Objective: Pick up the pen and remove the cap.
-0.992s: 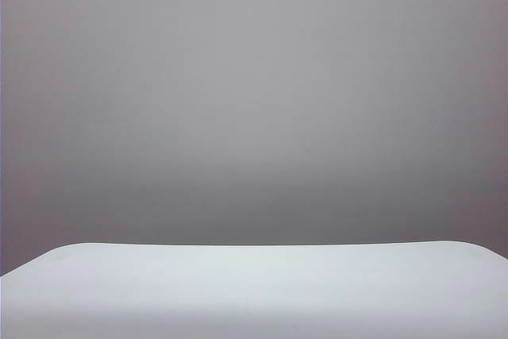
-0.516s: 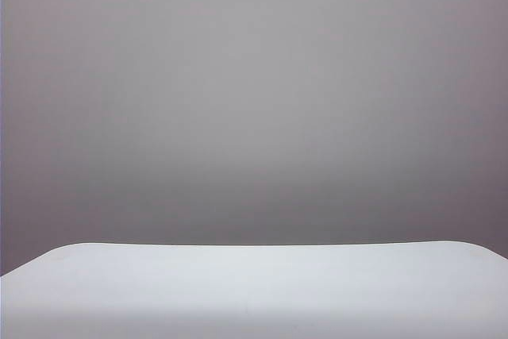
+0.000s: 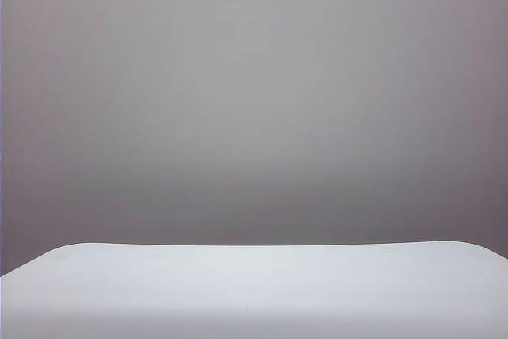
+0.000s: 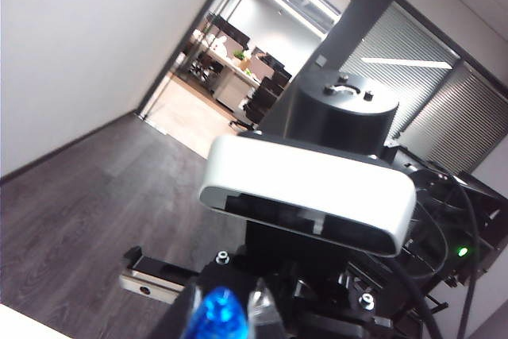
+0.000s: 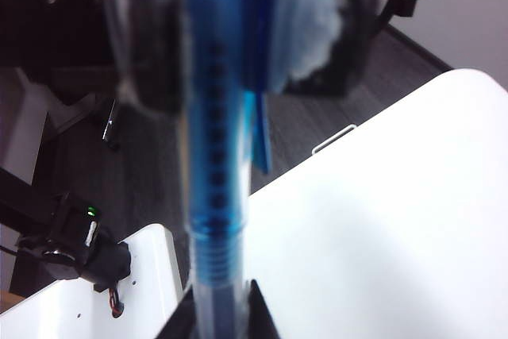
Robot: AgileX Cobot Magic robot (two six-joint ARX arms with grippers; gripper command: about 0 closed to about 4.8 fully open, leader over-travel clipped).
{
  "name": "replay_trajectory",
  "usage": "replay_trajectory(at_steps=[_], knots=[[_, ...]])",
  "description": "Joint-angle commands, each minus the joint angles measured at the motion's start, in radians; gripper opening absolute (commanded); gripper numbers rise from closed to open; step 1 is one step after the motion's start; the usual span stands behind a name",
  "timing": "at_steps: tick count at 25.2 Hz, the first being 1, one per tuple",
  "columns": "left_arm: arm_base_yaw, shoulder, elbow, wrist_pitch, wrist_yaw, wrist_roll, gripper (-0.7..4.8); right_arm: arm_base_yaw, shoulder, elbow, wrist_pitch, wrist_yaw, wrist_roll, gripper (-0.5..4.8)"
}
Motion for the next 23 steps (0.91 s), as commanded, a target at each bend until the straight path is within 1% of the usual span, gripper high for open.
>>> replay_trajectory(at_steps=[1,6,9,11,12,16,18,23], knots=[[-0.001,-0.003,0.003,0.003,0.023,-0.023,-0.05,0.002,-0.003,0.005,0.018,-0.008,-0.013,-0.02],[0.000,-0.003,0.003,0.005,0.018,-0.018,-0.04,0.002,-0.003,0.005,0.017,-0.072,-0.013,-0.01],[0.002,-0.003,0.003,0.014,-0.009,-0.011,-0.05,0.002,-0.003,0.005,0.014,-0.089,-0.012,-0.01],[0.002,-0.003,0.003,0.020,-0.038,0.010,-0.05,0.010,-0.003,0.005,0.010,-0.088,-0.012,-0.02],[0.002,-0.003,0.003,0.020,-0.069,0.012,-0.05,0.019,-0.003,0.005,0.006,-0.092,-0.012,-0.01],[0.002,-0.003,0.003,0.019,-0.106,0.060,-0.05,0.054,-0.003,0.005,-0.006,-0.082,-0.019,-0.01],[0.002,-0.003,0.003,0.019,-0.111,0.060,-0.05,0.075,0.000,0.004,-0.018,-0.061,-0.037,-0.01],[0.003,-0.003,0.004,0.016,-0.104,0.060,-0.05,0.086,0.018,0.003,-0.068,-0.049,-0.060,-0.01]])
